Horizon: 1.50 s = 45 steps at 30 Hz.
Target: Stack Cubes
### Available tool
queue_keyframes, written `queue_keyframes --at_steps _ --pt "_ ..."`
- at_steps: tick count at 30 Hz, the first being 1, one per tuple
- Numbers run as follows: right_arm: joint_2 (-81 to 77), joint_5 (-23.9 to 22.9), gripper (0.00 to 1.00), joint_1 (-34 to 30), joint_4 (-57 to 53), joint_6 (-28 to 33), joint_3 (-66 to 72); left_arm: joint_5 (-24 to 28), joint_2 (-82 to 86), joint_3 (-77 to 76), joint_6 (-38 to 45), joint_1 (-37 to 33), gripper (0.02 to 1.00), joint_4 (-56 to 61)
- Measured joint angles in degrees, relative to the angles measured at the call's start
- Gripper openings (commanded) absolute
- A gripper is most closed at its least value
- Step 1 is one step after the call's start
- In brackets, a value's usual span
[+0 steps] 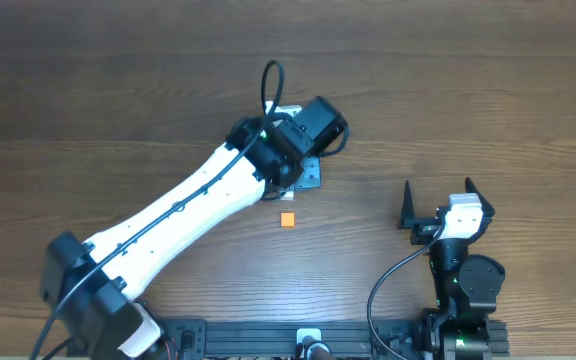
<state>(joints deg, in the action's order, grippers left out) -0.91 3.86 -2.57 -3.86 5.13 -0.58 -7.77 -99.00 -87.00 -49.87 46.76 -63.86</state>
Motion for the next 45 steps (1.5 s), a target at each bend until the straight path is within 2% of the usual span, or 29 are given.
queue_keyframes --at_steps 10,45 --pt "0.0 0.0 0.991 0.0 0.0 0.0 0.0 0.2 -9.5 0.1 1.4 -0.2 0.139 0.1" --pt "0.0 0.0 0.993 0.0 0.0 0.0 0.0 2.0 -9.6 9.7 3.8 -1.9 0.143 10.8"
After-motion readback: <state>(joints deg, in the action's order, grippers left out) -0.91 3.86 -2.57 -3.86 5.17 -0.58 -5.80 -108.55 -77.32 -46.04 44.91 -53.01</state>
